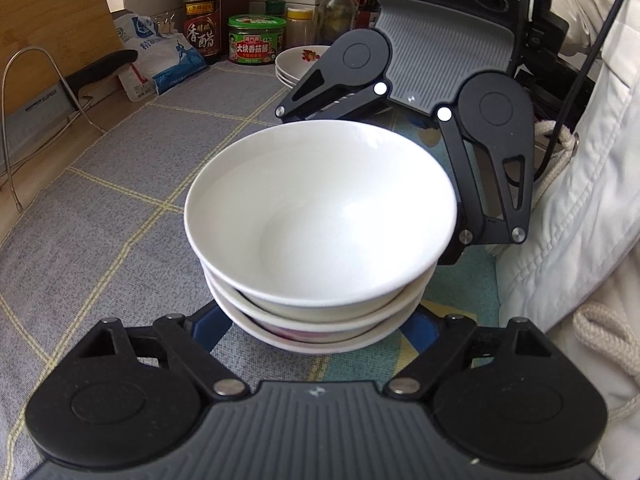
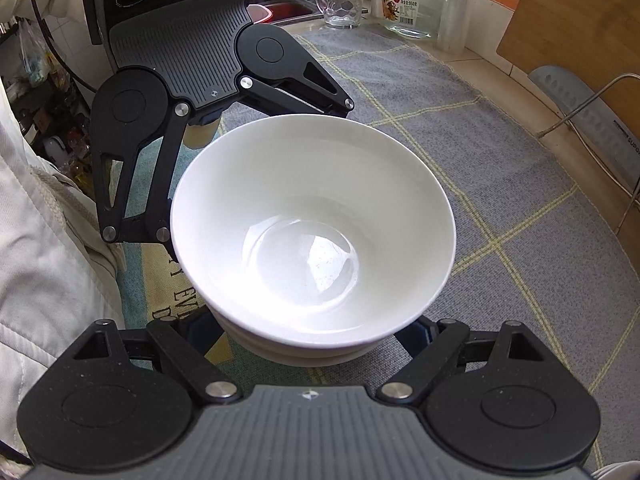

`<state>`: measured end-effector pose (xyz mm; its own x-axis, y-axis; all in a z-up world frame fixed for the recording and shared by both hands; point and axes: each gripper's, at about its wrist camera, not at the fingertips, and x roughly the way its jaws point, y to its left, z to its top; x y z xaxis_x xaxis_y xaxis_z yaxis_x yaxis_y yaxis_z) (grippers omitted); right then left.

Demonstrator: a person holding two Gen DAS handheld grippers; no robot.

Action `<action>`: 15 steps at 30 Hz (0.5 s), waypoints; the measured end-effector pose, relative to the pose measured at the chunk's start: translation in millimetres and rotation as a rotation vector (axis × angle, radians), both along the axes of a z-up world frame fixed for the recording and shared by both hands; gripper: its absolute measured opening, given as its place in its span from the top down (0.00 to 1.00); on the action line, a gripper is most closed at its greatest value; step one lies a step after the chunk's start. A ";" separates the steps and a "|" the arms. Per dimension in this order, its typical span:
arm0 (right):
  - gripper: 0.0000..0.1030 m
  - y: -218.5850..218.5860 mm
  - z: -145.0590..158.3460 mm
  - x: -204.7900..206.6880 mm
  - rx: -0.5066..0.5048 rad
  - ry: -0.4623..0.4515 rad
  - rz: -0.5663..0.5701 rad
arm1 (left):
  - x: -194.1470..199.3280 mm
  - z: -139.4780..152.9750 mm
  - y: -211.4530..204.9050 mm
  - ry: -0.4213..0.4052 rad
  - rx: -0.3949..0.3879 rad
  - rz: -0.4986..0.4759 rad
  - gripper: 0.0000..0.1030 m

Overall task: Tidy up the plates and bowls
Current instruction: 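Lift the bowl stack with both tools and carry it to the plate stack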

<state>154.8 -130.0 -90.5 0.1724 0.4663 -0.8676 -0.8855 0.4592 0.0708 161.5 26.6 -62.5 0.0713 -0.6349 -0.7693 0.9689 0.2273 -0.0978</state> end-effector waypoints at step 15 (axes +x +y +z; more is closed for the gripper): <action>0.12 1.6 1.0 -0.9 -0.010 0.004 -0.009 | 2.0 -1.7 0.4 0.011 -0.016 -0.008 0.14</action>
<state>153.9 -128.4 -89.6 0.1729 0.4559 -0.8731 -0.8812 0.4675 0.0696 163.5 27.0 -64.1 0.0575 -0.6474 -0.7600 0.9696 0.2176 -0.1120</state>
